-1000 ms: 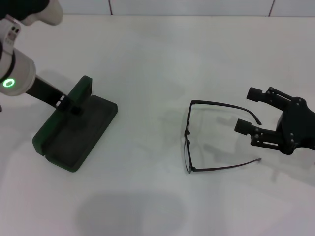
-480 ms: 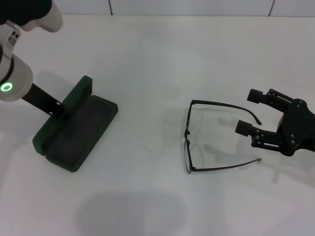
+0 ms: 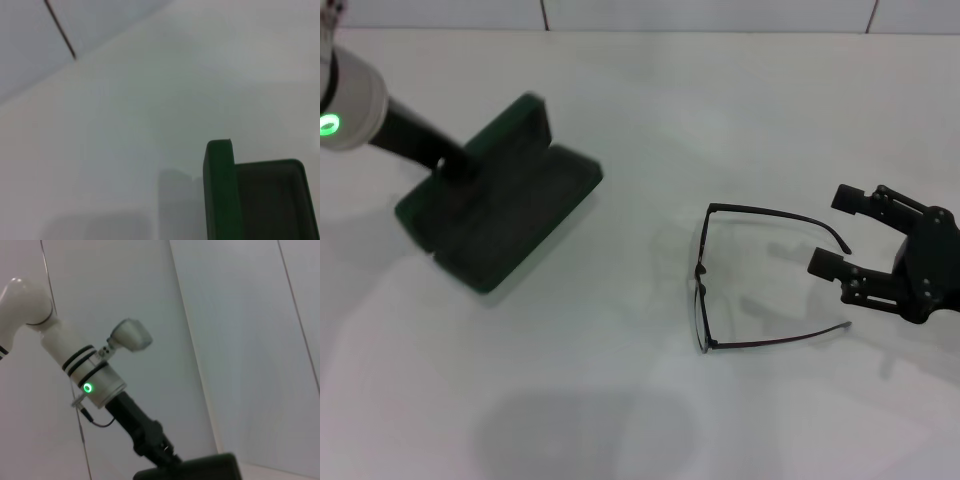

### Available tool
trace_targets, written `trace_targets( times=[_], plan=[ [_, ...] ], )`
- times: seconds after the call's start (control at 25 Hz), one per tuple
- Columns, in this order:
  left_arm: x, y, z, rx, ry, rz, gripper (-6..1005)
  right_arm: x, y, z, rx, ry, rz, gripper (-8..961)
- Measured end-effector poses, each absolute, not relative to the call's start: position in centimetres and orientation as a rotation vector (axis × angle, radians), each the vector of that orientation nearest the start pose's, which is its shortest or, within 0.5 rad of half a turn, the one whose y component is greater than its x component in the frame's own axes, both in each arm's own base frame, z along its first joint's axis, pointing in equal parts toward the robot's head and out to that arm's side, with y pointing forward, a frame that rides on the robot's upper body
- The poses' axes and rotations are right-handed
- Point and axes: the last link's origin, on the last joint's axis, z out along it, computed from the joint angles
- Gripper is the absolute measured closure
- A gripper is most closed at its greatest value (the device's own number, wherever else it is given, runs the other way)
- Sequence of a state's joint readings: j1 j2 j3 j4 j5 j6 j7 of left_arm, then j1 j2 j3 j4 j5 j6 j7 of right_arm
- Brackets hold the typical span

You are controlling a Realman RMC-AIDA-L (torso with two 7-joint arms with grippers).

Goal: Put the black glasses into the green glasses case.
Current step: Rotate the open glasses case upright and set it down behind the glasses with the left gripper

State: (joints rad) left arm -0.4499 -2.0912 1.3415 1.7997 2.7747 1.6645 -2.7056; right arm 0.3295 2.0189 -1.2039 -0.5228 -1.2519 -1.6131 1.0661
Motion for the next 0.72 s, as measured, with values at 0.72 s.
trace_targets(
  times=[0.72],
  plan=[
    [-8.6, 37.0, 0.7, -2.565, -0.009, 0.328, 783, 24.7, 24.1, -0.6, -2.786, 0.301, 1.358, 83]
  ],
)
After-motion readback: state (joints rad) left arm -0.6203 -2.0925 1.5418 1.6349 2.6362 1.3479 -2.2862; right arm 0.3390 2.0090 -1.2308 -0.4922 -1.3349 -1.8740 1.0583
